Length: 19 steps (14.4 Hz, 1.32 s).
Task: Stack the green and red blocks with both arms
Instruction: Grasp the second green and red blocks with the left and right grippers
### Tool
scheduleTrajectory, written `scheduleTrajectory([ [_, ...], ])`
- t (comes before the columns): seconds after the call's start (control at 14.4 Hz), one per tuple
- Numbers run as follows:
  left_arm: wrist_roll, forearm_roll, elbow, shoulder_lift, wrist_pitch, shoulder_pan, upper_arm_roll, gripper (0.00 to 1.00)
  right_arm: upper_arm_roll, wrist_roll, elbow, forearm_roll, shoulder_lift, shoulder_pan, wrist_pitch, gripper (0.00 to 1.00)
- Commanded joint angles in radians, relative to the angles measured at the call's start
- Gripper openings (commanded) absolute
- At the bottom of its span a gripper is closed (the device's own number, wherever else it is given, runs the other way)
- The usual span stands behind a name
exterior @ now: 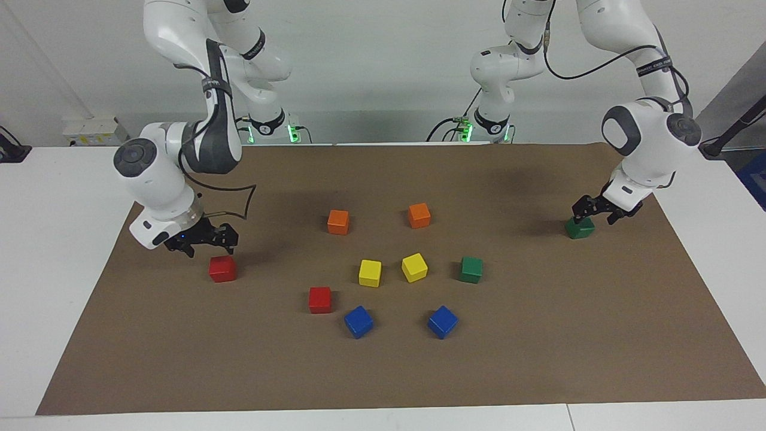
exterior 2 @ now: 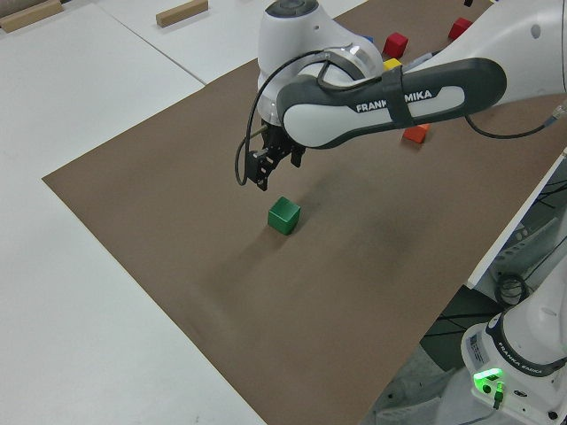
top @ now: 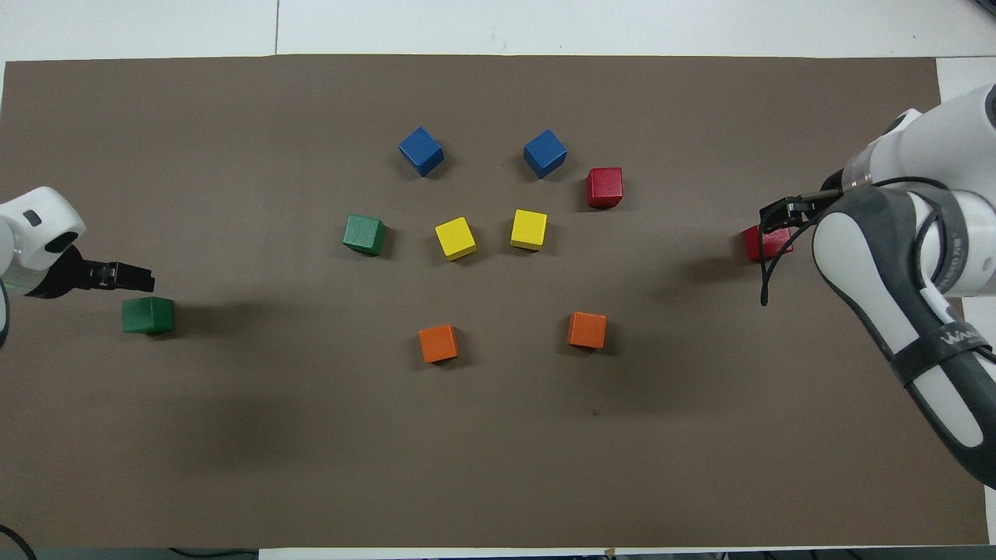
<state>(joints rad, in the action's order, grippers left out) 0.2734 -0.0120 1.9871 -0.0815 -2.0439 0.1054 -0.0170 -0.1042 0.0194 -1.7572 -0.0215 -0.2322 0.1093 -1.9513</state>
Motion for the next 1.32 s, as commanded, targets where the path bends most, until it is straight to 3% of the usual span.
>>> scheduleTrajectory([
  [0.0, -0.045, 0.011, -0.186, -0.069, 0.128, -0.110, -0.006, 1.00, -0.016, -0.145, 0.169, 0.006, -0.051, -0.072, 0.116, 1.00],
  [0.28, -0.124, -0.072, -0.232, -0.098, 0.093, -0.274, -0.006, 1.00, -0.015, -0.332, 0.185, -0.015, -0.096, -0.206, 0.005, 1.00],
  [0.49, -0.126, -0.131, -0.234, -0.151, 0.018, -0.364, -0.008, 1.00, -0.015, -0.401, 0.193, -0.020, -0.151, -0.237, -0.053, 1.00],
  [0.76, -0.126, -0.132, -0.243, -0.216, -0.036, -0.430, -0.008, 1.00, -0.015, -0.408, 0.212, -0.050, -0.213, -0.263, -0.115, 1.00],
  [0.97, -0.126, -0.129, -0.306, -0.308, -0.044, -0.467, -0.009, 1.00, -0.017, -0.374, 0.264, -0.075, -0.268, -0.266, -0.113, 1.00],
  [1.25, -0.125, -0.099, -0.298, -0.342, -0.073, -0.470, -0.008, 1.00, -0.017, -0.283, 0.281, -0.078, -0.294, -0.269, -0.118, 1.00],
])
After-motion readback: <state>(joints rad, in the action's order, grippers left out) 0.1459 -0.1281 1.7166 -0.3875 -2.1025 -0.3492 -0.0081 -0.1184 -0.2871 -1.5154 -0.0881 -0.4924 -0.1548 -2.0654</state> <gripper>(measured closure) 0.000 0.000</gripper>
